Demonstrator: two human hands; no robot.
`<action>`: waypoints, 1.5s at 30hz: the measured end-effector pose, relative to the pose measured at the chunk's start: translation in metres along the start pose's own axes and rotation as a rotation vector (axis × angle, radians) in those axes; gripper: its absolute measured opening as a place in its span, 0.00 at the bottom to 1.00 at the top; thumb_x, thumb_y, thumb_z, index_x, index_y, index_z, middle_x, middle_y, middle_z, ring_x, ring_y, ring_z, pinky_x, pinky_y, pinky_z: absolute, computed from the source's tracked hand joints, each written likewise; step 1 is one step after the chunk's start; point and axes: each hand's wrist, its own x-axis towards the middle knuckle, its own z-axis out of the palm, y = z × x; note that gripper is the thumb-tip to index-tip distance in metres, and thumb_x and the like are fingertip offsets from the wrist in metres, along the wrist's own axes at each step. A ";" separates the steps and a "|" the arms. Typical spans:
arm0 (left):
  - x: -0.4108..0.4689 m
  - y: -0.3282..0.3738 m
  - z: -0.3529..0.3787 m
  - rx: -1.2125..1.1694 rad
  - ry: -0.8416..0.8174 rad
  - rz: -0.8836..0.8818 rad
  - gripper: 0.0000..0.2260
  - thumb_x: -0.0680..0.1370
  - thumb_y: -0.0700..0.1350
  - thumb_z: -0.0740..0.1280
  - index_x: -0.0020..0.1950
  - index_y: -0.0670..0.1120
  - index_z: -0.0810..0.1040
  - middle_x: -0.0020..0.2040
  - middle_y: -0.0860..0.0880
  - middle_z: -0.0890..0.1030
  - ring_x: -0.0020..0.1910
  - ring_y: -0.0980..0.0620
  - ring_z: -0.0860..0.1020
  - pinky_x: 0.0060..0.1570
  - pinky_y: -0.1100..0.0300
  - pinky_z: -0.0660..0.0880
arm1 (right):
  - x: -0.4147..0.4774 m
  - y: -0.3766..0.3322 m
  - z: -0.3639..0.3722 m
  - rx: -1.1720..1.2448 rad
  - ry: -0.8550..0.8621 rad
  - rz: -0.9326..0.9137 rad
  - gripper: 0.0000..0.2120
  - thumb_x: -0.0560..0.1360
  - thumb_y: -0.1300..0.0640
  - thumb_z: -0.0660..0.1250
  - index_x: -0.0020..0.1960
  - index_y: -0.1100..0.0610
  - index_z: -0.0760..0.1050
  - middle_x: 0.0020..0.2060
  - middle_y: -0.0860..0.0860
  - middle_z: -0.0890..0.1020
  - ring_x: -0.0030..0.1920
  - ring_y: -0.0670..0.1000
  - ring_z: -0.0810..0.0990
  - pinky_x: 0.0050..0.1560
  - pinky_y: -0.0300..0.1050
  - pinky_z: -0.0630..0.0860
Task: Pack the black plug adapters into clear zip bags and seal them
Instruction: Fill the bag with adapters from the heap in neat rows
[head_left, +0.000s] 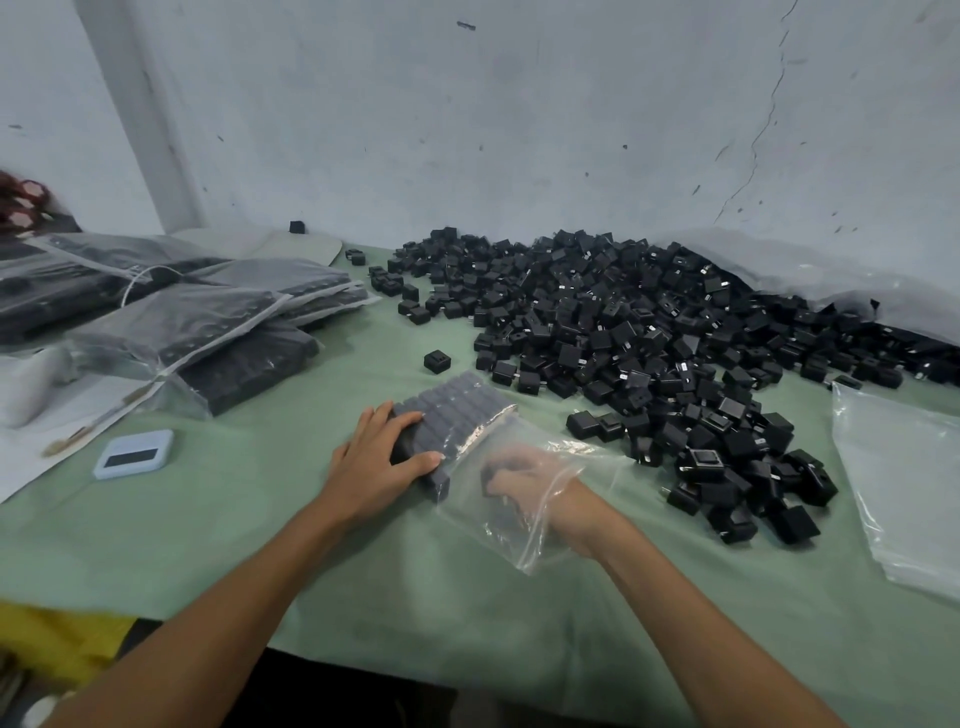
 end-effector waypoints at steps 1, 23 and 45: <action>-0.001 0.000 0.000 -0.002 -0.001 -0.003 0.36 0.67 0.72 0.58 0.74 0.62 0.65 0.80 0.53 0.56 0.79 0.57 0.48 0.73 0.44 0.52 | -0.001 0.000 0.001 0.014 -0.028 -0.016 0.05 0.75 0.65 0.65 0.43 0.59 0.79 0.34 0.48 0.78 0.36 0.48 0.75 0.40 0.39 0.72; -0.002 0.000 -0.001 0.023 -0.001 0.018 0.36 0.68 0.73 0.55 0.74 0.61 0.65 0.78 0.52 0.58 0.78 0.52 0.52 0.73 0.38 0.56 | 0.023 0.018 0.026 -0.055 0.061 -0.196 0.08 0.76 0.60 0.71 0.53 0.51 0.83 0.42 0.47 0.86 0.39 0.44 0.83 0.41 0.38 0.79; -0.002 -0.002 0.003 0.040 0.066 -0.006 0.45 0.68 0.76 0.55 0.79 0.54 0.58 0.80 0.56 0.56 0.79 0.56 0.51 0.74 0.42 0.55 | 0.036 0.034 0.049 -0.519 0.263 -0.370 0.16 0.72 0.46 0.75 0.57 0.50 0.80 0.50 0.42 0.79 0.48 0.39 0.75 0.51 0.32 0.71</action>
